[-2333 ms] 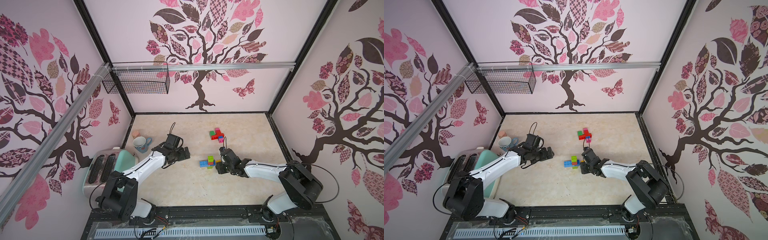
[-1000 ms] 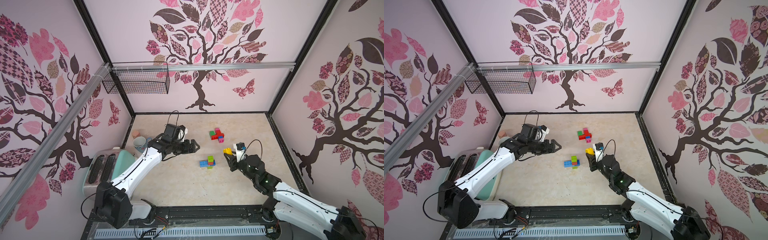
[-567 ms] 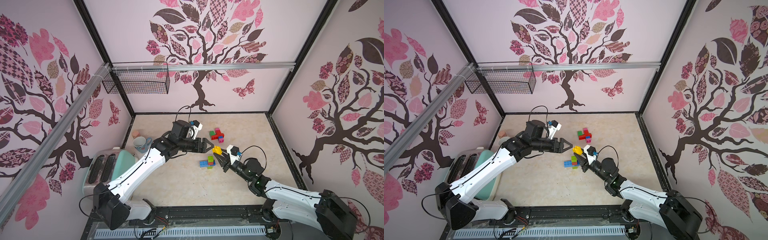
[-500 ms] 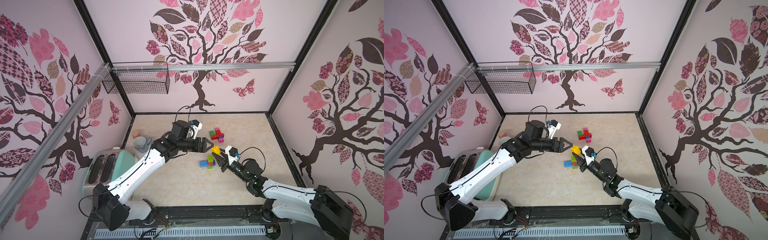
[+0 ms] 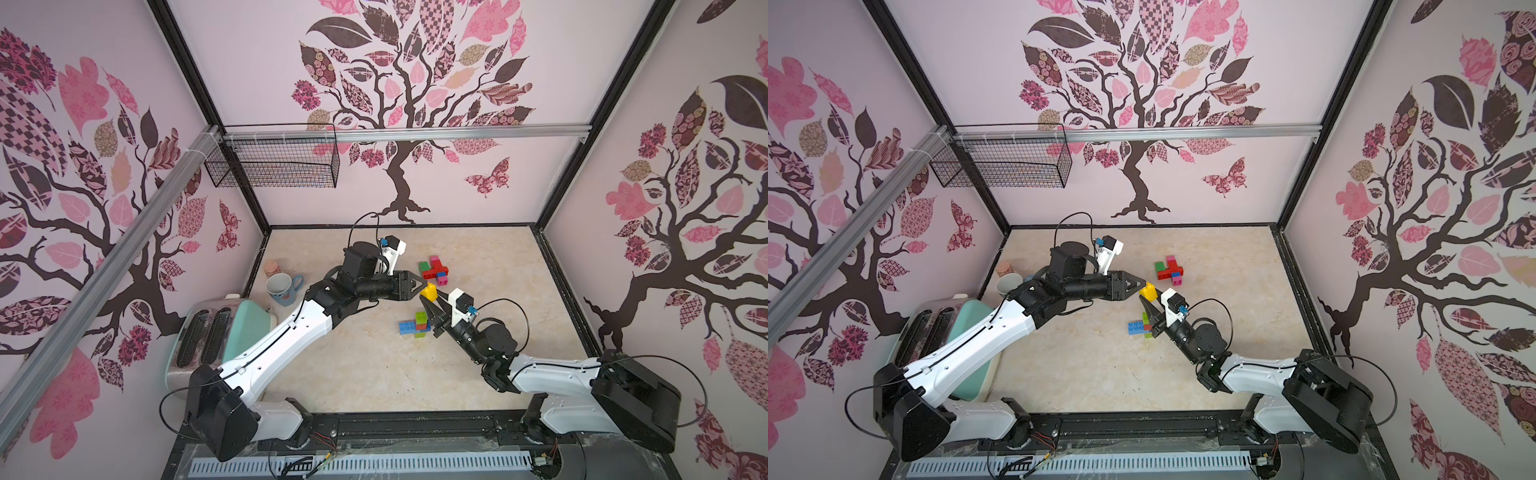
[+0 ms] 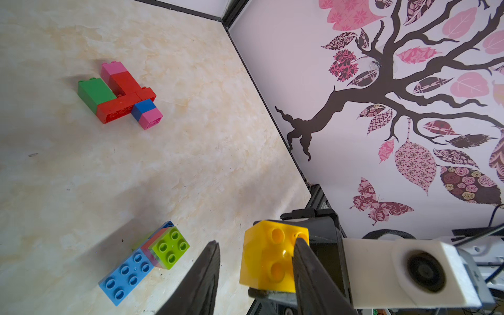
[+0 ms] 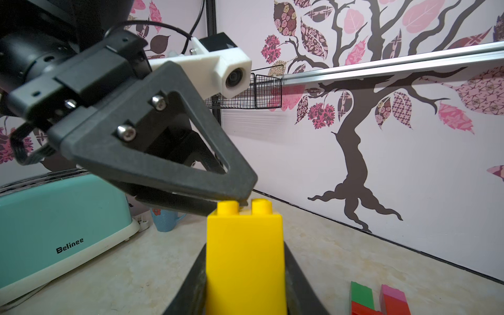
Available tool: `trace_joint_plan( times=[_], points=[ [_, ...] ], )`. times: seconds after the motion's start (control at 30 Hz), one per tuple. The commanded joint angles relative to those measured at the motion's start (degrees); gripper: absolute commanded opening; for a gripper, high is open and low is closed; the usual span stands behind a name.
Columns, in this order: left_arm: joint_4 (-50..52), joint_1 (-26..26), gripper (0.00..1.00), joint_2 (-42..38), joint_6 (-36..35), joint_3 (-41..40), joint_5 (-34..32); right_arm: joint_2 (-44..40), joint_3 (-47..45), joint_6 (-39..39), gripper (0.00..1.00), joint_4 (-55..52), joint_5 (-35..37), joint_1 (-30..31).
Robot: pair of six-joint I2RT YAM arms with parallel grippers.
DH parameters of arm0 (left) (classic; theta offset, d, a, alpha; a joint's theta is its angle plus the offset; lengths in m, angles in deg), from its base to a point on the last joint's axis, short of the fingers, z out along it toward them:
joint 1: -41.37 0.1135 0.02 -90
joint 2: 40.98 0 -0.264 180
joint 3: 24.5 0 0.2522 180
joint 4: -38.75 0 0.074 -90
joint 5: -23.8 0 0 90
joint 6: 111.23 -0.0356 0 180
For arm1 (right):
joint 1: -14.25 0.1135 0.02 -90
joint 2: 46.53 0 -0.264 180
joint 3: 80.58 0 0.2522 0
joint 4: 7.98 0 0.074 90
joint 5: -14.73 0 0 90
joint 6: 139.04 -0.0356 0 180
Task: Assemble the number 4 with lego
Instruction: Place the lego brick at the center of the board.
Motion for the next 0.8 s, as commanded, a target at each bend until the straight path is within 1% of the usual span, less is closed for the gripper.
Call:
trace_joint_plan(
  times=[0.0,0.07,0.13,0.3,0.4,0.47,0.5,0.53,0.57,0.6,0.67,0.73,0.77],
  points=[
    [-0.2,-0.4,0.43,1.4,-0.8,-1.1,4.3,1.1,3.3,0.4,0.0,0.6,-0.2,0.4],
    [-1.5,-0.5,0.43,1.4,-0.8,-1.4,6.2,1.6,3.8,0.2,0.0,0.1,-0.5,0.4],
    [-2.4,-0.5,0.47,1.2,-0.7,-1.6,7.1,2.3,4.1,-0.6,0.0,0.7,-0.5,0.4],
    [-1.0,-0.5,0.47,1.3,-2.2,-2.1,5.7,2.7,4.8,-1.2,0.0,1.2,-0.5,0.4],
    [0.4,-0.4,0.35,1.6,-2.9,-1.9,4.8,2.6,5.1,-1.0,0.0,0.8,-1.9,0.4],
    [0.4,-0.5,0.17,1.8,-3.0,-1.7,4.8,2.6,5.3,-0.5,0.0,-0.1,-4.1,0.5],
    [0.4,-0.5,0.03,1.8,-3.0,-1.6,4.3,2.5,5.1,-0.2,0.0,-0.5,-5.5,0.4],
    [1.0,-0.5,0.0,1.6,-3.0,-1.5,2.6,2.3,4.7,0.0,0.0,-0.6,-6.6,0.4],
    [1.9,-0.5,0.0,1.5,-3.2,-1.5,0.3,2.0,4.1,0.2,0.01,-0.7,-7.3,0.4],
    [3.3,-0.5,0.0,0.8,-3.7,-1.7,-3.1,1.2,3.3,0.2,0.08,-1.3,-7.7,0.5],
    [6.2,-0.5,0.0,-1.4,-4.4,-3.6,-13.4,-1.4,1.9,0.4,0.28,-5.2,-7.7,0.4],
    [7.9,-0.5,0.0,-4.7,-3.9,-7.9,-25.5,-5.4,1.0,1.0,0.5,-14.1,-6.4,0.5],
    [8.2,-0.4,0.0,-6.4,-4.4,-10.0,-29.6,-7.3,0.5,0.7,0.58,-17.7,-4.7,0.4]
  ],
)
